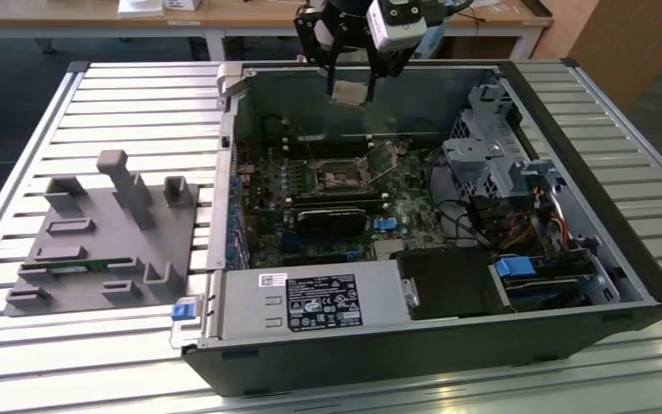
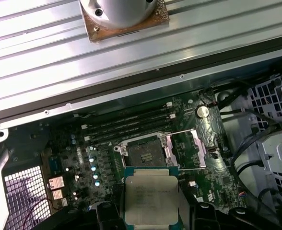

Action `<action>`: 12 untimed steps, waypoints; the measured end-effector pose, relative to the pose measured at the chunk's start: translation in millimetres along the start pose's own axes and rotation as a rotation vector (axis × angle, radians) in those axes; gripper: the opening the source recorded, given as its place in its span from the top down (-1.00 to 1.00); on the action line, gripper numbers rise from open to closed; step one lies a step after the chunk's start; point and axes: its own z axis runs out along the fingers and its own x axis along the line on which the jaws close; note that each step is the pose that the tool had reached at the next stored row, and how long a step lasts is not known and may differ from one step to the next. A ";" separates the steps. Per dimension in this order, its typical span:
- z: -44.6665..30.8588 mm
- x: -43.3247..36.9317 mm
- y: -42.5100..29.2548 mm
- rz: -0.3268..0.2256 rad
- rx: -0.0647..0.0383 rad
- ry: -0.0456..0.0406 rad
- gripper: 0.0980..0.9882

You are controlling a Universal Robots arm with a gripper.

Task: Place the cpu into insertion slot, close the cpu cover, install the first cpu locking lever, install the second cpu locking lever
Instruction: 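Place the cpu into insertion slot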

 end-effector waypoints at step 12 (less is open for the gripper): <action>0.1 0.0 0.0 0.018 0.000 -0.0016 0.01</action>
